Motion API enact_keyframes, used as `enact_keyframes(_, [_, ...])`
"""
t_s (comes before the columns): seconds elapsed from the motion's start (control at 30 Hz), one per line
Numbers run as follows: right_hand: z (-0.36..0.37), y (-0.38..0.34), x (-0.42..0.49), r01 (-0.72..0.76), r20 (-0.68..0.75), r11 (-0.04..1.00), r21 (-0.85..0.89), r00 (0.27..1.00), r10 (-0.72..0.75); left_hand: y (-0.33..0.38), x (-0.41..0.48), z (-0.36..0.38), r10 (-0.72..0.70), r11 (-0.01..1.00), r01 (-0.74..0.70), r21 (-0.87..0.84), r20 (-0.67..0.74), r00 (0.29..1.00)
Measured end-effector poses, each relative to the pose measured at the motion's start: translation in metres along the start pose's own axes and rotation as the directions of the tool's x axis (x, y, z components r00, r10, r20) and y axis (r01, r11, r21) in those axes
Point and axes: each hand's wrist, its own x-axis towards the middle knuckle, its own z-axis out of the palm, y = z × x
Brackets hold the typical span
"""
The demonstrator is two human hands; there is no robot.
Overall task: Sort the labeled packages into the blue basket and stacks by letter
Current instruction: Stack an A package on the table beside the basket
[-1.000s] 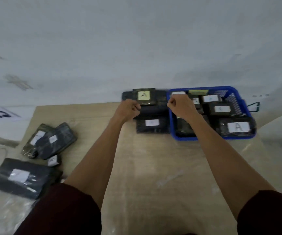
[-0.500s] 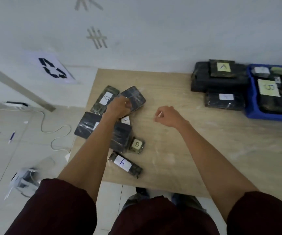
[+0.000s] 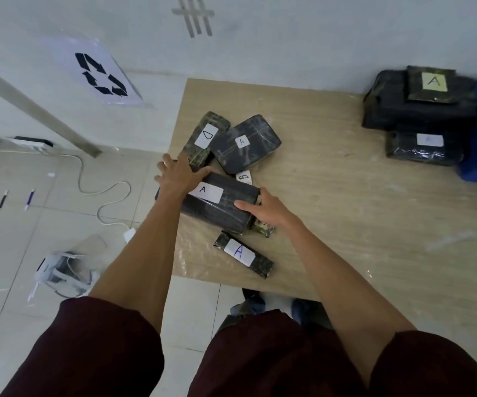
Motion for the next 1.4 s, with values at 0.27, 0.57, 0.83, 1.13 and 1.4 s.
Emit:
enact_keyframes(0.27, [0.000, -0.008, -0.003, -0.002, -0.056, 0.988, 0.153, 0.998, 0.011, -0.013, 0.003, -0.012, -0.092, 0.994, 0.092, -0.061, -0.007, 0.996])
enact_keyframes(0.57, [-0.044, -0.009, -0.015, -0.004, -0.272, 0.867, 0.499, 0.949, 0.161, 0.051, -0.009, -0.053, 0.080, 0.970, -0.098, -0.224, -0.092, 0.993])
enact_keyframes(0.83, [-0.123, 0.020, -0.053, 0.158, -0.410, 0.640, 0.752, 0.873, 0.266, 0.130, -0.044, -0.043, 0.285, 0.859, -0.289, -0.424, -0.073, 0.956])
enact_keyframes(1.13, [-0.216, 0.052, -0.117, 0.401, -0.576, 0.578, 0.711, 0.803, 0.150, 0.217, -0.101, -0.004, 0.440, 0.480, -0.243, -0.843, -0.008, 0.898])
enact_keyframes(1.4, [-0.284, 0.073, -0.154, 0.470, -0.647, 0.737, 0.486, 0.761, -0.059, 0.278, -0.130, 0.000, 0.435, 0.414, -0.213, -0.885, -0.013, 0.900])
